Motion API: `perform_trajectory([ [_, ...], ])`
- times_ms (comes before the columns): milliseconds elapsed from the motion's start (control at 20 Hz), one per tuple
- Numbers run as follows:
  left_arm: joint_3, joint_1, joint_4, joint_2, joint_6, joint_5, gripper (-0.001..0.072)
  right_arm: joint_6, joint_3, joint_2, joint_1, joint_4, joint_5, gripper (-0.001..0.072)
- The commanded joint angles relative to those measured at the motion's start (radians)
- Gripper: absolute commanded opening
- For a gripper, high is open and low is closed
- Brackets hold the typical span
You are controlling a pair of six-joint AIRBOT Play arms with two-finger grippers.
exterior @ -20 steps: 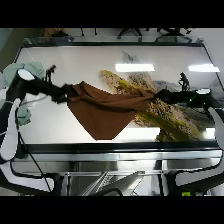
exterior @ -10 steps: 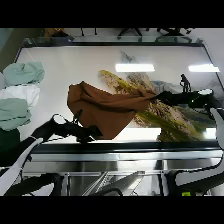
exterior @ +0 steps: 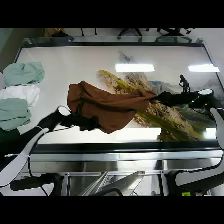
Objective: Fold the shirts.
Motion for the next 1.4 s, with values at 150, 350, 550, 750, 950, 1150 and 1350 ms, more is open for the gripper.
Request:
perform_trajectory([
  [150, 0.103, 0.246, 0.190, 0.132, 0.012, -0.296, 0.0011, -0.004, -0.058, 0.013, 0.081, 0.000, 0.122, 0.0645],
  [350, 0.103, 0.328, 0.191, 0.149, 0.041, -0.334, 0.0011, -0.022, -0.146, 0.007, 0.266, 0.002, -0.099, 0.0645],
  [550, 0.103, 0.332, 0.190, 0.126, 0.074, -0.354, 0.0011, -0.048, -0.146, 0.006, 0.374, 0.149, -0.171, 0.0638],
  [750, 0.158, 0.358, 0.192, 0.153, 0.090, -0.364, 0.0010, -0.089, -0.130, 0.046, 0.379, 0.236, -0.041, 0.0026],
  [950, 0.365, 0.444, 0.189, 0.329, 0.073, -0.446, 0.0010, -0.074, -0.031, 0.259, 0.238, 0.375, 0.069, 0.0026],
  [1150, 0.680, 0.539, 0.183, 0.574, 0.054, -0.467, 0.0010, -0.073, 0.192, 0.527, 0.064, 0.505, 0.074, 0.0025],
  [1350, 0.937, 0.658, 0.246, 0.785, 0.055, -0.315, 0.0010, -0.074, 0.380, 0.729, 0.003, 0.470, 0.031, 0.0025],
])
